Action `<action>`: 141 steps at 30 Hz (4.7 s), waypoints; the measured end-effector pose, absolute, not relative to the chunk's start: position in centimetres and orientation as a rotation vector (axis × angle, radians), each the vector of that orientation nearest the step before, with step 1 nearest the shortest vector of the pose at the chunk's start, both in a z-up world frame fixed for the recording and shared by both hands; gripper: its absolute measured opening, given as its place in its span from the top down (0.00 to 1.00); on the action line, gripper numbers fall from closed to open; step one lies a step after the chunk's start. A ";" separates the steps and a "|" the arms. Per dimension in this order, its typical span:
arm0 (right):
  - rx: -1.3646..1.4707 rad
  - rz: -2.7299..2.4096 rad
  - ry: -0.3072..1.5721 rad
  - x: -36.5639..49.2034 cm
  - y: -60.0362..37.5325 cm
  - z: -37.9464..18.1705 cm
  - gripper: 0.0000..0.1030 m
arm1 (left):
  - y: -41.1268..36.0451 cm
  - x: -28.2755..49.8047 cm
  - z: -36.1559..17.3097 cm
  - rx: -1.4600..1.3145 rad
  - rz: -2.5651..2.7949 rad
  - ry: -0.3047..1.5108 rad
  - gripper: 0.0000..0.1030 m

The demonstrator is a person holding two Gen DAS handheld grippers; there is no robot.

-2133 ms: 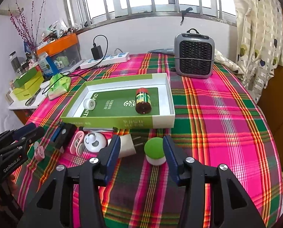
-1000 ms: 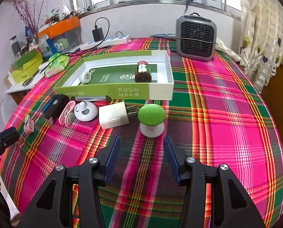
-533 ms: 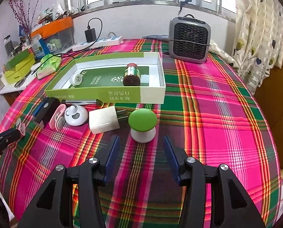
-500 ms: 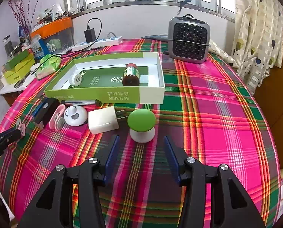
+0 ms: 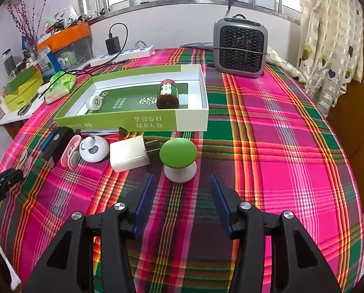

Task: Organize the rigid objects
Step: 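Grasp the pink clip with the left tool while the right tool grasps the green mushroom object, then carry the pink clip and green mushroom object over the tray with both tools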

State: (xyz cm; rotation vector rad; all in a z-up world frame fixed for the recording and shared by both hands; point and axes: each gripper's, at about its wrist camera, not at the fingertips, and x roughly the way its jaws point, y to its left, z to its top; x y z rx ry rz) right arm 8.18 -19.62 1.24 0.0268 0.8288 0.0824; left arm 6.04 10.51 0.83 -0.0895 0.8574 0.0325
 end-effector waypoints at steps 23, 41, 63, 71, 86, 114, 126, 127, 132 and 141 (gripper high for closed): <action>0.040 0.102 0.888 10.9 -19.6 0.3 0.52 | 10.2 8.6 0.2 -0.077 0.035 0.863 0.59; 0.034 0.074 0.888 11.5 -19.8 0.4 0.57 | 10.5 9.0 0.1 -0.075 0.064 0.861 0.73; 0.033 0.088 0.884 11.4 -19.8 0.5 0.68 | 10.1 8.9 0.2 -0.071 0.044 0.860 0.83; 0.020 0.096 0.863 11.1 -19.6 0.9 0.82 | 9.7 8.9 0.2 -0.072 0.034 0.863 0.83; 0.045 0.114 0.847 10.9 -19.9 1.0 0.82 | 9.6 8.8 0.4 -0.067 0.023 0.860 0.83; 0.041 0.152 0.743 12.9 -20.1 6.1 0.82 | 5.7 13.0 6.7 -0.049 -0.102 0.758 0.83; 0.025 0.171 0.727 16.6 -20.0 7.8 0.82 | 3.4 17.4 8.1 -0.052 -0.171 0.749 0.83; 0.022 0.173 0.727 17.1 -20.0 7.8 0.82 | 3.2 17.9 8.2 -0.063 -0.183 0.749 0.83; 0.007 0.187 0.736 19.1 -20.1 7.6 0.82 | 2.6 20.0 7.8 -0.069 -0.212 0.768 0.83; -0.002 0.187 0.774 22.7 -20.2 6.4 0.82 | 2.1 23.4 6.9 -0.069 -0.208 0.795 0.83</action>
